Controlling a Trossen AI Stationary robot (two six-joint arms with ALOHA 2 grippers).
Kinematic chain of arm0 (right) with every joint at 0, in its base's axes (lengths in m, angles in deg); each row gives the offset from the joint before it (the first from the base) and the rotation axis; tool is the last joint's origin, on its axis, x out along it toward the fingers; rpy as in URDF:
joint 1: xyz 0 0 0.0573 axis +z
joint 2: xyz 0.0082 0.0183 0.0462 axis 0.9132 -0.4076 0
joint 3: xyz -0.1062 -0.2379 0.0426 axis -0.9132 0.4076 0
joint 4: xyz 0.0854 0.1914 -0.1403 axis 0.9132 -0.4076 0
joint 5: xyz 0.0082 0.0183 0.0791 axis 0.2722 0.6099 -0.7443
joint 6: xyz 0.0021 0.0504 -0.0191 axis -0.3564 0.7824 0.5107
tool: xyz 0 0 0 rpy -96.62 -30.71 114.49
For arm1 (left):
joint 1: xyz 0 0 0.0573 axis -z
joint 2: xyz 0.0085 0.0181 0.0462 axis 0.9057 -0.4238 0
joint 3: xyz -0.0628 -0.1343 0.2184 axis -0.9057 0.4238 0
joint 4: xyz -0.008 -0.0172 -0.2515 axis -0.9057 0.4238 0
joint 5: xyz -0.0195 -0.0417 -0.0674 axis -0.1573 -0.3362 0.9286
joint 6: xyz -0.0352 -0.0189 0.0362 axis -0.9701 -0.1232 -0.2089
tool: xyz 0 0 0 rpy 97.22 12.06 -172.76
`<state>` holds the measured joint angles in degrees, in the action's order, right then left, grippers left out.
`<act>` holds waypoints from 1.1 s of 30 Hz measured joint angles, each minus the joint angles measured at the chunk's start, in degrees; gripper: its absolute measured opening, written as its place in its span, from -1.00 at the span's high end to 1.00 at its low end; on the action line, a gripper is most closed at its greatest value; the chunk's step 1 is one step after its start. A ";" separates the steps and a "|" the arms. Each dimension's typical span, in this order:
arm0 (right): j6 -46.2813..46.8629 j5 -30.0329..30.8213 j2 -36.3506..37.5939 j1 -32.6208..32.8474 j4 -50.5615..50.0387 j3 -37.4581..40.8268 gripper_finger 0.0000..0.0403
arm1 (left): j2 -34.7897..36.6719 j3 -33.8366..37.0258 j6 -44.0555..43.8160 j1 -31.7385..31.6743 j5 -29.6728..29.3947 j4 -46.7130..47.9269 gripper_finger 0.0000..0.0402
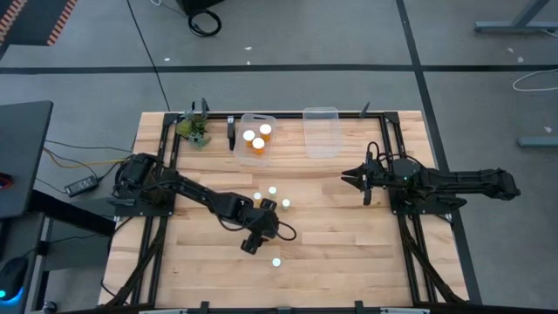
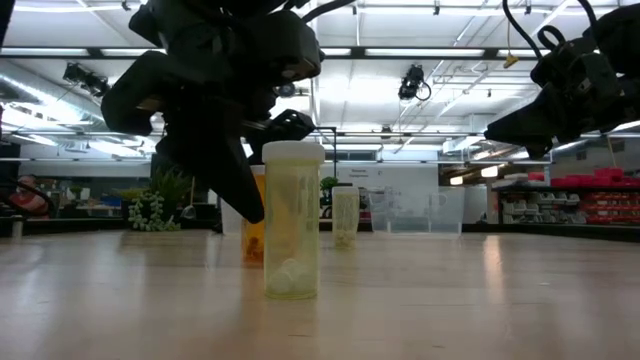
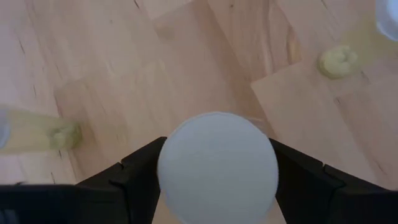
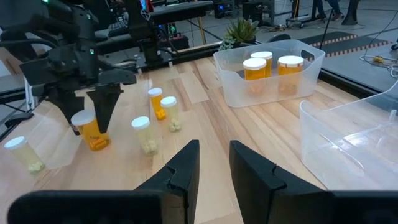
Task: Pick and place medicine bottles into bin by pill shape (circle, oval)
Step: Put the large orange pill bottle into the left transparent bin
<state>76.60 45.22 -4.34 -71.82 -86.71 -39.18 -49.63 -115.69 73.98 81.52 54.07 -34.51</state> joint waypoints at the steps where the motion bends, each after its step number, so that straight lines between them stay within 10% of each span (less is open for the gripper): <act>1: -0.01 -0.01 0.00 -0.01 0.00 0.00 0.53 | 0.00 0.00 -0.03 0.00 0.00 0.00 -0.30; 33: 0.00 -0.01 0.00 -0.01 -0.04 0.00 0.53 | 3.59 -10.69 2.20 -6.28 0.03 17.63 -0.07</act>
<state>76.60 45.21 -4.34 -71.83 -86.76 -39.18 -46.04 -126.38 76.19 75.24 54.10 -16.88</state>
